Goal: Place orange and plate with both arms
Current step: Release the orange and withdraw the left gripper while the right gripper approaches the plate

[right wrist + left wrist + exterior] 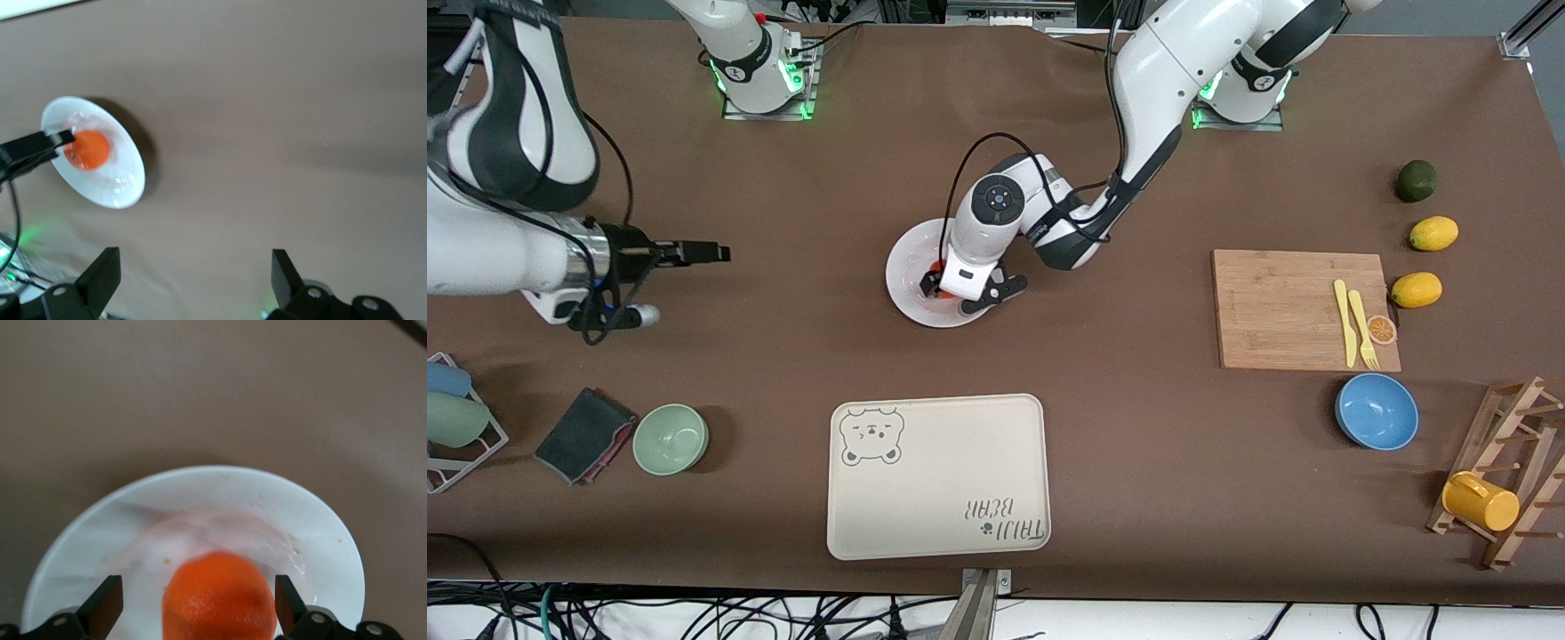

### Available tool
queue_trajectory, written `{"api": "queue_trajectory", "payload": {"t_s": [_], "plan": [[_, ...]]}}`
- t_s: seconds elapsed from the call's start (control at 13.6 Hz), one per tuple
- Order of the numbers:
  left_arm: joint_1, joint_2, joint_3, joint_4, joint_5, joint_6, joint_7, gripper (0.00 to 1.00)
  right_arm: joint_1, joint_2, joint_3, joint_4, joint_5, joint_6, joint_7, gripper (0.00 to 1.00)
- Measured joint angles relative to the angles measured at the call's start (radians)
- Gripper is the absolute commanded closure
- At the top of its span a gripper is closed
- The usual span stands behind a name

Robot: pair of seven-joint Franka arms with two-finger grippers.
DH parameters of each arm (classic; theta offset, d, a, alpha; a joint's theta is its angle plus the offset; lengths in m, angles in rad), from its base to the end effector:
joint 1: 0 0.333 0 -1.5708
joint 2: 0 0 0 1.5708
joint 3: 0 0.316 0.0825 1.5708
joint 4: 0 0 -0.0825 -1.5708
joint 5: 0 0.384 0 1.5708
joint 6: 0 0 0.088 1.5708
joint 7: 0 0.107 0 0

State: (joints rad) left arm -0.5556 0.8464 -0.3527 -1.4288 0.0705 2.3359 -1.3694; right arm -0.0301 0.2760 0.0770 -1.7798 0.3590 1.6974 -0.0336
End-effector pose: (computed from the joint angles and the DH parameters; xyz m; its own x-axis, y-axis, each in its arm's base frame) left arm 0.4946 -0.5455 0.2203 0.8499 0.4950 -0.1806 0.5203 -0.8426 0.1393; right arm 0.5893 0.0583 0.3840 0.9373 0.0356 -0.3467 -0.0911 -0.9351 -0.3424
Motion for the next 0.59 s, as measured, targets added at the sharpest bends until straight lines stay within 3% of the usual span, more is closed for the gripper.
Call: {"api": "queue_trajectory", "payload": {"t_s": [0.37,0.59], "plan": [[0.111,-0.187,0.02,0.019,0.002,-0.42,0.201,0.0,0.009,-0.078,0.13,-0.346,0.189,0.417,-0.004,0.0],[0.266,-0.25,0.025,0.018,0.003,-0.521,0.42,0.0,0.01,-0.122,0.181,-0.484,0.317,0.562,-0.048,0.0]]}}
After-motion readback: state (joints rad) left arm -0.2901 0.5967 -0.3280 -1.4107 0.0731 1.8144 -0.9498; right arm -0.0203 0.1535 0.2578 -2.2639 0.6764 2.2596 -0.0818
